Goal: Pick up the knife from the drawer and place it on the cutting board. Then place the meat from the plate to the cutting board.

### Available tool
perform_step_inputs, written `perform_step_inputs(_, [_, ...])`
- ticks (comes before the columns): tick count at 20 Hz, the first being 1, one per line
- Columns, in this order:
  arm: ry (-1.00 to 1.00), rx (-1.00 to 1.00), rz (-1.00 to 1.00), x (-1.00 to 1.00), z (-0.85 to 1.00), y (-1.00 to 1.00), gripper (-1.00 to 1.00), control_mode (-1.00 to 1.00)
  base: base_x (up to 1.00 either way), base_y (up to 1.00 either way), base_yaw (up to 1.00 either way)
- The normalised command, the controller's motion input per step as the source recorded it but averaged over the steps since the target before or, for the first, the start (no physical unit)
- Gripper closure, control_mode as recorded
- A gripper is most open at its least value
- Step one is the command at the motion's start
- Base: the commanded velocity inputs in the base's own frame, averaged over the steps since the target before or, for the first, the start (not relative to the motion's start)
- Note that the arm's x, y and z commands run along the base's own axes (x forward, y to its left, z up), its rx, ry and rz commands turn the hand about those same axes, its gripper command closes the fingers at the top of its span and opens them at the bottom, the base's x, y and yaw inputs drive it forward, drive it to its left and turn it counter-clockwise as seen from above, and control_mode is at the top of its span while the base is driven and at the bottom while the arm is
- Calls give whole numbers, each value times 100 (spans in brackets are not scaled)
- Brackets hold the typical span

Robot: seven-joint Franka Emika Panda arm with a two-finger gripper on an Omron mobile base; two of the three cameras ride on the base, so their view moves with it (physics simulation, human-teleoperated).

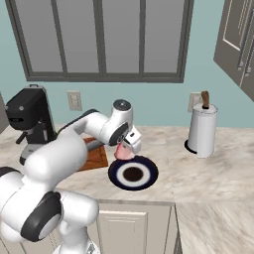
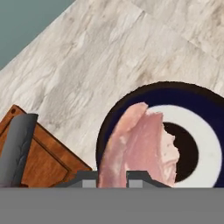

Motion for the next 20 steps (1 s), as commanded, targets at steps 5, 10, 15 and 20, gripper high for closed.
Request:
perform_step_inputs(5, [3,0,6,3,1,49,100,-100,0,0,0])
perform_step_inputs(10, [7,0,8,6,0,58,100,-100,0,0,0])
perform_step_inputs(15, [8,0,8,10,0,56,100,-100,0,0,0])
perform_step_inputs(20, [7,0,8,16,-8,55,100,-100,0,0,0])
